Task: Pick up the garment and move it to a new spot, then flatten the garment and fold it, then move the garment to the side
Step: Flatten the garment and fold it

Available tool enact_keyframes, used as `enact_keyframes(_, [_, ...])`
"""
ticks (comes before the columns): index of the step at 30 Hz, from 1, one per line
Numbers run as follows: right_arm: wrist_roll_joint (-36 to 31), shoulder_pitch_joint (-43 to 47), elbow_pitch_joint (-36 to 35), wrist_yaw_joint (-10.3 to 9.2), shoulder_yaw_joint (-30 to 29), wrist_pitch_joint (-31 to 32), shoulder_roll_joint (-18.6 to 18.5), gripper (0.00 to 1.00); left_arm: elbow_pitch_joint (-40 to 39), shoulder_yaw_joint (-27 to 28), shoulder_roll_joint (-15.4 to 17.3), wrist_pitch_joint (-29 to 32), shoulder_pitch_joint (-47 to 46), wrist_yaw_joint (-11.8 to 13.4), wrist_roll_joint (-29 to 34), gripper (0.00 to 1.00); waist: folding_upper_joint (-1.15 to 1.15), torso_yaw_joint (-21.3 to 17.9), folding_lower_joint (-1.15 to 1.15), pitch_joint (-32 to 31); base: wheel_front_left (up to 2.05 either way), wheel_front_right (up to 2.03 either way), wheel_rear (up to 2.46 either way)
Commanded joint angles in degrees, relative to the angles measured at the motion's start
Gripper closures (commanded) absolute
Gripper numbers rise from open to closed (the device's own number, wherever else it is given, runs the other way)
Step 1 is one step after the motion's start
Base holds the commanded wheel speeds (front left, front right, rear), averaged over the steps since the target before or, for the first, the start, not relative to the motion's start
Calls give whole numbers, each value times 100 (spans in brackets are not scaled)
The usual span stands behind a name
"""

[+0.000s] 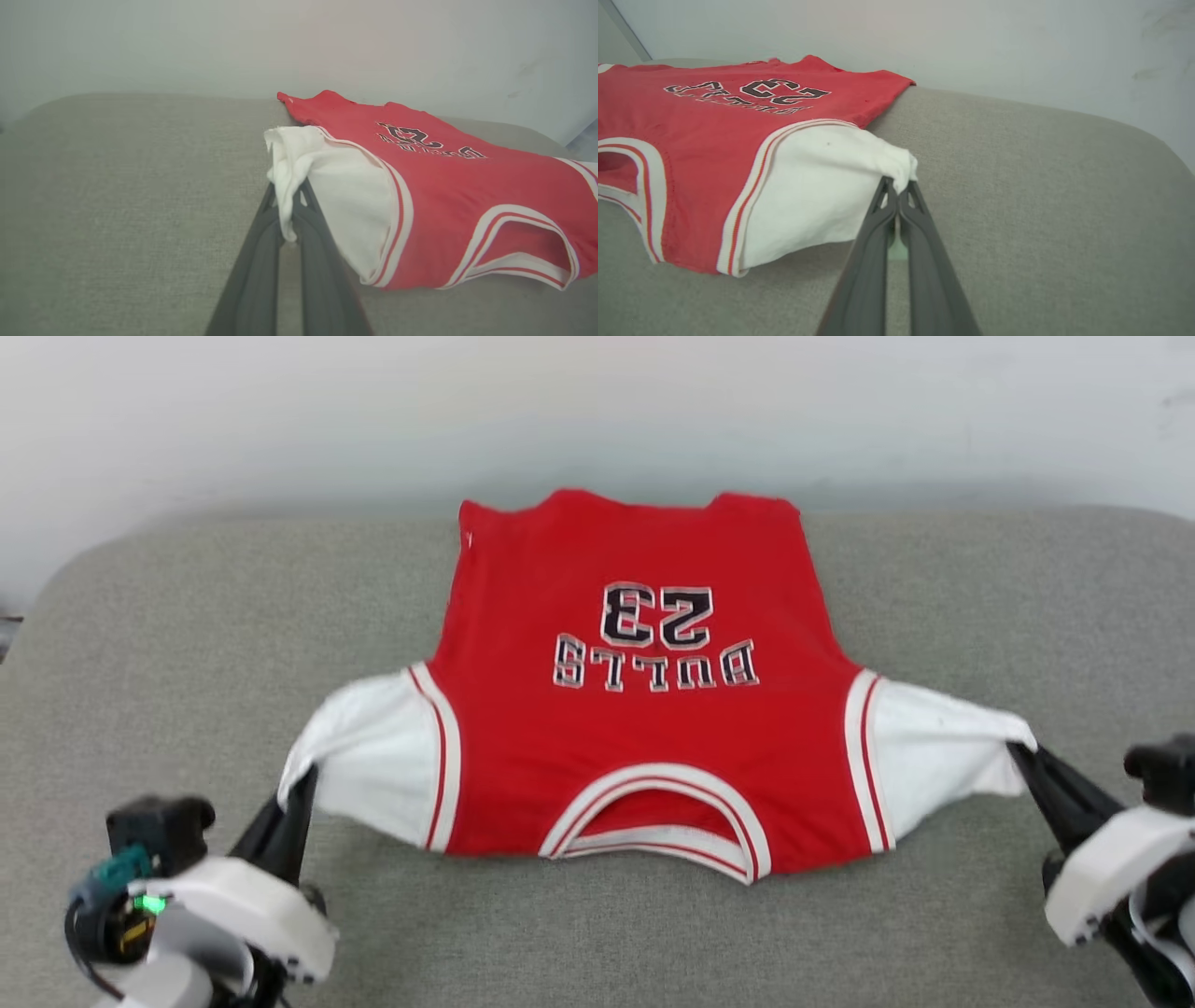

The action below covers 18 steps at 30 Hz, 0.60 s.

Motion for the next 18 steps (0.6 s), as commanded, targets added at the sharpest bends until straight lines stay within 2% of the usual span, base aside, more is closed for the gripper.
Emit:
enact_keyframes(1, [-80,372,-144,-6,-219,97,-10,100,-53,77,33,-26,306,84,-40,100,0,25,2,-203,0,0,0])
enact_keyframes(7, [-327,1632,-722,-7,-987,601,82,100,-182,156,63,-25,1144,232,-179,100,0,75,2,-388,0,0,0])
enact_keyframes(18, [-681,3177,-1516,-8,-1985,1511,497,100,-71,131,11,-25,1719,303,-272,100,0,138,2,-380,0,0,0])
